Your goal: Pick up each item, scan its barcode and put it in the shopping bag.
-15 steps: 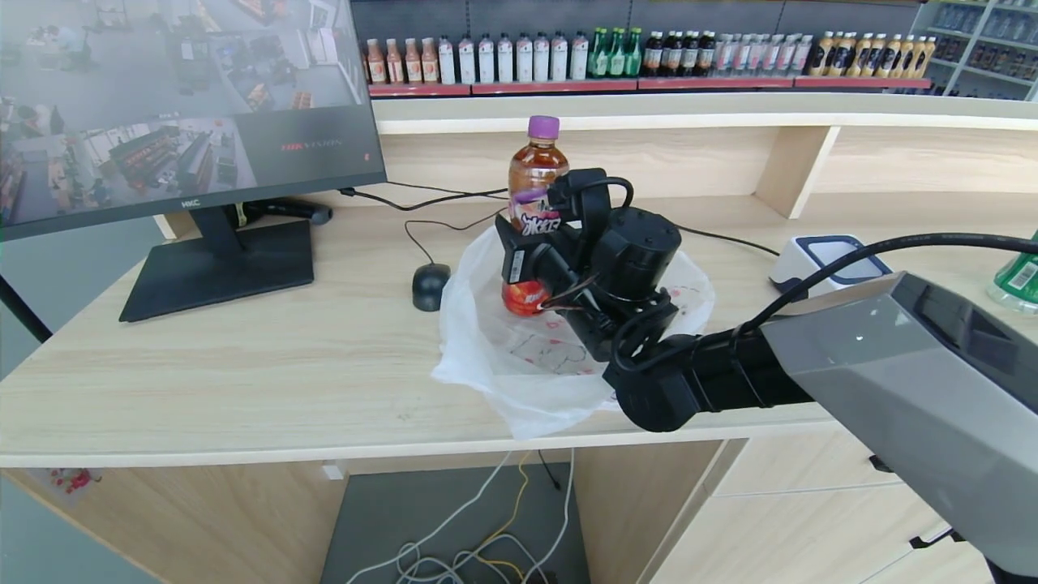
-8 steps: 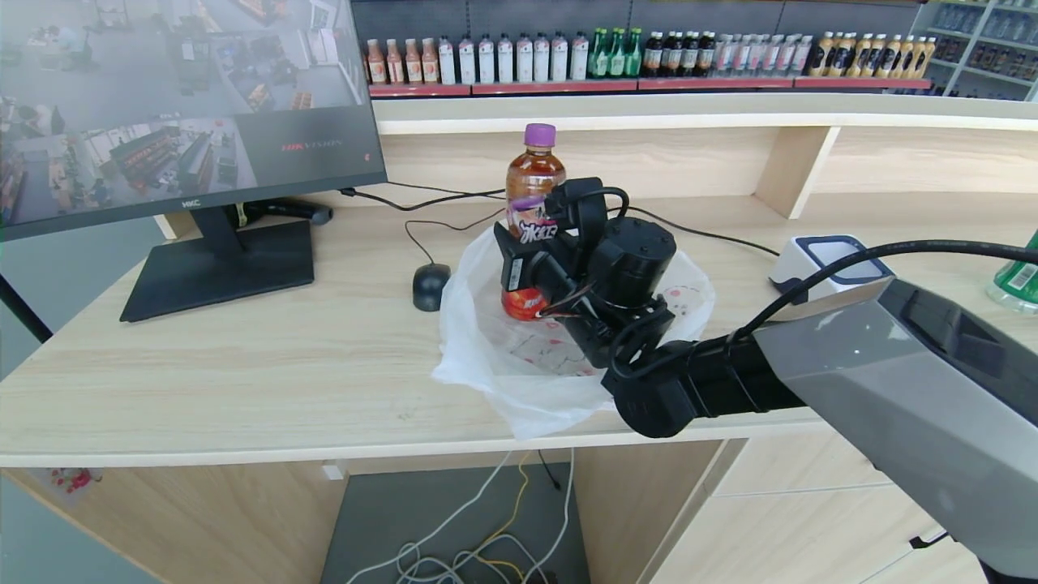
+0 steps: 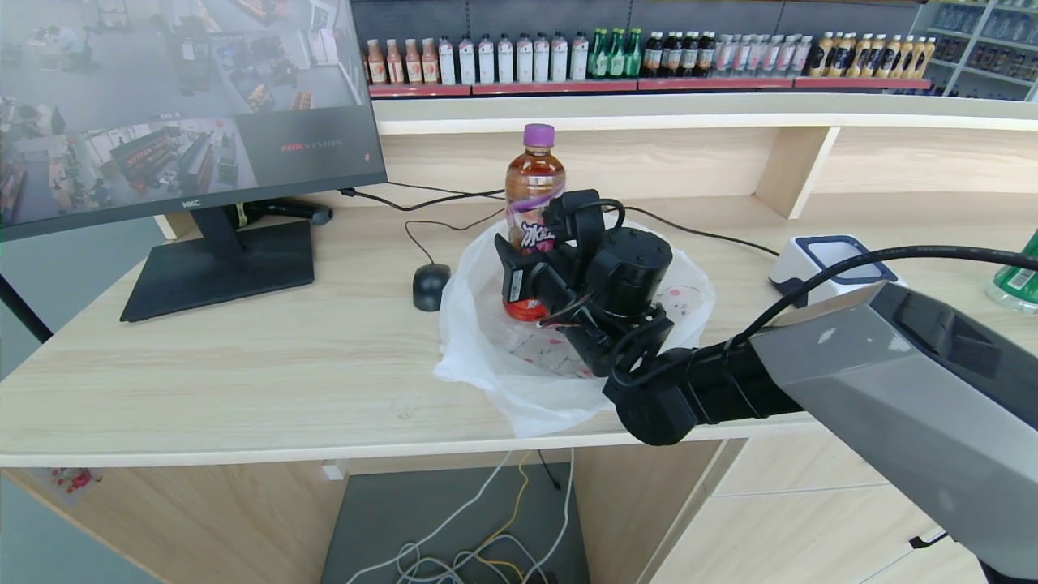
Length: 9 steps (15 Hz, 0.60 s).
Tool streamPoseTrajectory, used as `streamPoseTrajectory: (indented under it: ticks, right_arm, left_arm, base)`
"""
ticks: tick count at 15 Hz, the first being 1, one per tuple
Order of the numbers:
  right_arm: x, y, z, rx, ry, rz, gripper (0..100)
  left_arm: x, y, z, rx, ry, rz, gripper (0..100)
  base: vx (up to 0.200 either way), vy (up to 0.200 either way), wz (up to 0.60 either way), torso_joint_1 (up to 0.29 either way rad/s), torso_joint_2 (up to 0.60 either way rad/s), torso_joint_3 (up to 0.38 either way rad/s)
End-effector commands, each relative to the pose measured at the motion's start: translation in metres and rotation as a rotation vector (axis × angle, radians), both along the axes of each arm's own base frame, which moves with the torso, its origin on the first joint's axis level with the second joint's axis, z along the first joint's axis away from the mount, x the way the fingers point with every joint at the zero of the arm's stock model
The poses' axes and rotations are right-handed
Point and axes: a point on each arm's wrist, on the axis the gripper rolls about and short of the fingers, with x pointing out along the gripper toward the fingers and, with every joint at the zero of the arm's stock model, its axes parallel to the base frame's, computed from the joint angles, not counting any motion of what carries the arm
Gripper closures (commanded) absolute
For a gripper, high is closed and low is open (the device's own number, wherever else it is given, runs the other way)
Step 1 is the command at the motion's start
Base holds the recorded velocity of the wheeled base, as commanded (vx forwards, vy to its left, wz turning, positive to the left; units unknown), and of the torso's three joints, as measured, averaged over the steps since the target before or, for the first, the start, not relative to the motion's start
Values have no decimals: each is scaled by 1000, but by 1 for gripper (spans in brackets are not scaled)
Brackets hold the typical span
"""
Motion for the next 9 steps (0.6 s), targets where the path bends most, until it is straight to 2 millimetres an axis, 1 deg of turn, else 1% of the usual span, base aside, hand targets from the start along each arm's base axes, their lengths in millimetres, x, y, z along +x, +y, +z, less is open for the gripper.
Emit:
streamPoseTrajectory:
  ticks: [1,5,6,9]
  right_arm:
    - [0,0,-3,-7,7,2,100]
    - [-1,0,-1,-2,2,1,100]
    - [-1,0,0,0,-1,1,0]
    - [-2,-2,7,12,-16,-7,0]
  left_arm:
    - [0,0,0,0,0,0,0]
    - [0,0,0,0,0,0,0]
    - [0,0,0,0,0,0,0]
    - [0,0,0,1,0,0,0]
  base:
    - [0,0,0,0,0,0]
    - [0,0,0,0,0,0]
    - [0,0,0,0,0,0]
    - [0,0,0,0,0,0]
